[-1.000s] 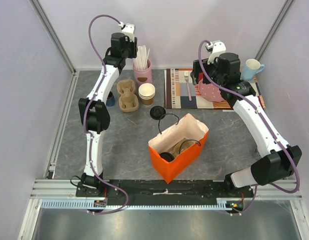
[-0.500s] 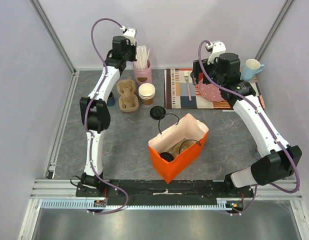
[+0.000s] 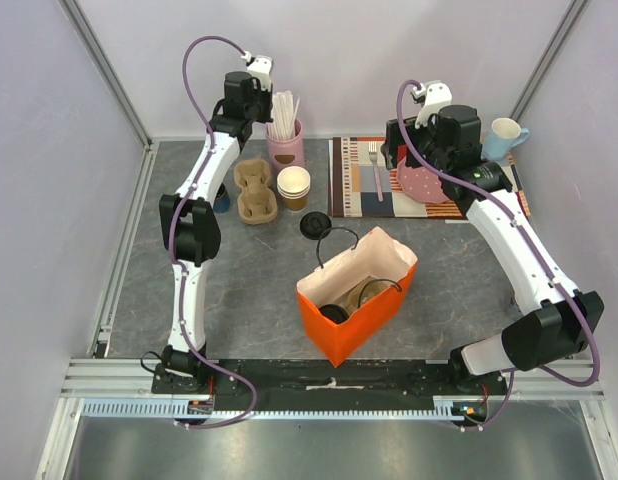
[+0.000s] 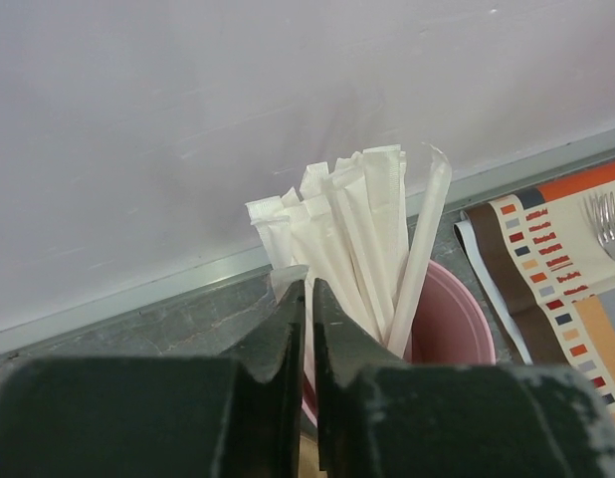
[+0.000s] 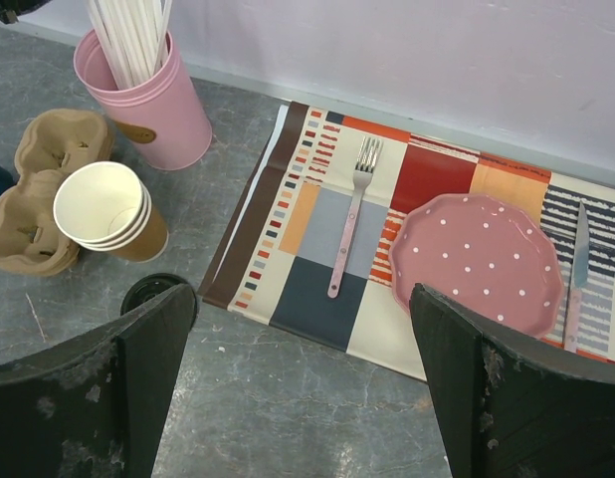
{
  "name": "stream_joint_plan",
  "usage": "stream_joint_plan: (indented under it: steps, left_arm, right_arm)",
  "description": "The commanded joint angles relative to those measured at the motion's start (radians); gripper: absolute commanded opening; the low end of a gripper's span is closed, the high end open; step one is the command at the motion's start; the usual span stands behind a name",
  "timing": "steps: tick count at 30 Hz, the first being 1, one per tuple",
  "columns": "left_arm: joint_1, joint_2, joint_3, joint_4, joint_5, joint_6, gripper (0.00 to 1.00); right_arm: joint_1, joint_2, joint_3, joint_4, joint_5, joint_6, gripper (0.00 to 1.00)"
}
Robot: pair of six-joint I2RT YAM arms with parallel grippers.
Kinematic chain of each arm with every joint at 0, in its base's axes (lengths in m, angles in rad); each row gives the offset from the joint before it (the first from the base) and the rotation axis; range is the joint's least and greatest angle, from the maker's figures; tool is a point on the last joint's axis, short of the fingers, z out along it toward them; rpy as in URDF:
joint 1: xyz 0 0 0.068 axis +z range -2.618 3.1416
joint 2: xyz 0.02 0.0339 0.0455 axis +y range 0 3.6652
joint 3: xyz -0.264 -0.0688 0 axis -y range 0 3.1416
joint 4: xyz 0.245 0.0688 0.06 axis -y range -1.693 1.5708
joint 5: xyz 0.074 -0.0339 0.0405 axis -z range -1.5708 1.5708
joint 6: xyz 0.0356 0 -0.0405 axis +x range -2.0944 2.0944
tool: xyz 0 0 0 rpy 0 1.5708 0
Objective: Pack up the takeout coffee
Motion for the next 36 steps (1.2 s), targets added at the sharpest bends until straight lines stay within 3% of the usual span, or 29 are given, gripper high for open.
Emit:
stream_joint_plan:
  steps: [1,3,6,12,22,23,27,36]
  left_arm:
    - [0.014,-0.029,0.007,0.033,0.001,0.029,0.17]
    - [0.017,-0.032,-0.008,0.031,0.003,0.019,0.24]
    - [0.019,-0.023,-0.012,0.04,0.021,0.021,0.27]
    - [0.019,0.013,-0.004,0.086,0.027,0.042,0.28]
    - [0.019,0.045,0.004,0.112,0.151,0.03,0.29]
    - [0.019,0.047,0.004,0.114,0.148,0.03,0.28]
    - [0.019,0.036,0.008,0.128,0.112,0.029,0.03]
    - [0.023,-0.05,-0.007,0.076,0.151,0.012,0.02]
  right_arm:
    - [-0.001,-0.011,0.049,-0.007,0.0,-0.01,0.98]
    - [-0.003,-0.019,0.043,-0.006,0.001,-0.012,0.98]
    - [-0.003,-0.025,0.033,-0.006,0.001,-0.01,0.98]
    - [-0.001,-0.036,0.024,-0.006,0.0,-0.006,0.98]
    - [-0.003,-0.046,0.026,-0.012,-0.003,0.006,0.98]
    - [-0.003,-0.048,0.024,-0.013,-0.003,0.006,0.98]
    - [-0.003,-0.052,0.027,-0.018,-0.002,0.008,0.98]
    - [-0.001,-0.068,0.003,-0.018,0.001,0.009,0.98]
